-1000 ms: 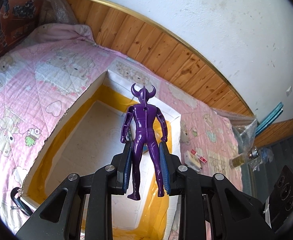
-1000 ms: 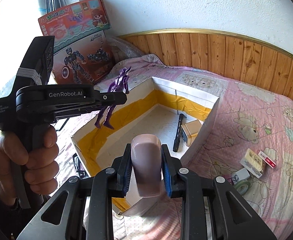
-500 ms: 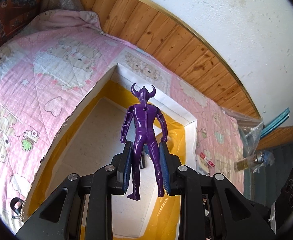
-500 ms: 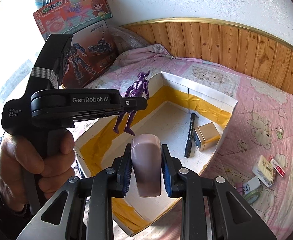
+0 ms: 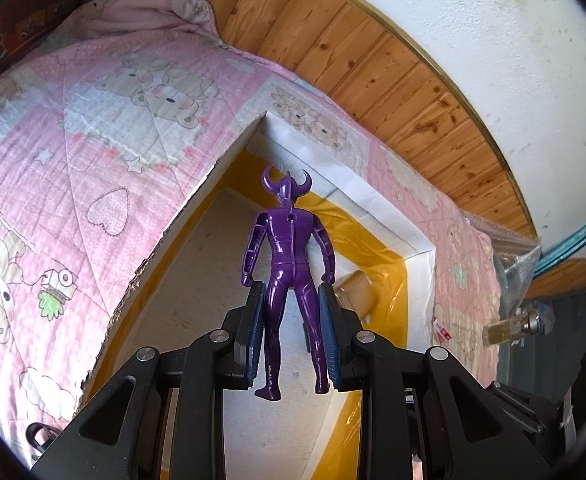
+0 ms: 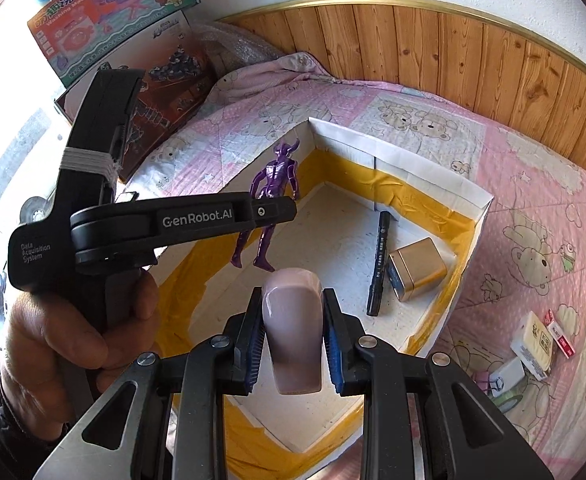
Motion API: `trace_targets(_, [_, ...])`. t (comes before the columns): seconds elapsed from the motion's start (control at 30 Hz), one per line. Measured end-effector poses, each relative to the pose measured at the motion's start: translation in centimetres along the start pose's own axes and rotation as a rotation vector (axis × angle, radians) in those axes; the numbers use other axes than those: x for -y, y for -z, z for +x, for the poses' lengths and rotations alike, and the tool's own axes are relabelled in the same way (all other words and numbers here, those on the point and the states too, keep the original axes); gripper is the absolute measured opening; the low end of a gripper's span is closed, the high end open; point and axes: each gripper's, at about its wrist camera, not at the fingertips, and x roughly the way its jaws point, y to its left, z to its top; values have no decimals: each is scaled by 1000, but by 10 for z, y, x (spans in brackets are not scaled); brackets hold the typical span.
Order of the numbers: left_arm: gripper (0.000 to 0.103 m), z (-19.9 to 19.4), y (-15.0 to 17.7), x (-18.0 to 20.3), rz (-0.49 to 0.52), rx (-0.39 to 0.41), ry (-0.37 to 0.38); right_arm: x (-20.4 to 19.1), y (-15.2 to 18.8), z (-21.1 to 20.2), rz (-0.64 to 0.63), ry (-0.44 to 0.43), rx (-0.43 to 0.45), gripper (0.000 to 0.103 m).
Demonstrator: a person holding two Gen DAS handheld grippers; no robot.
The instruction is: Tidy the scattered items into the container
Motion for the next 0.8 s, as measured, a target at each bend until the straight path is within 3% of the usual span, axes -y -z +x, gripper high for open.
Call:
trace_targets(0.33, [27,9,6,1,70,-40,-4,20,-30,24,114,-15,-54,28])
trace_targets(0.8, [27,24,16,-1,103,-113,-54,31,-72,67,182,35,-98,28])
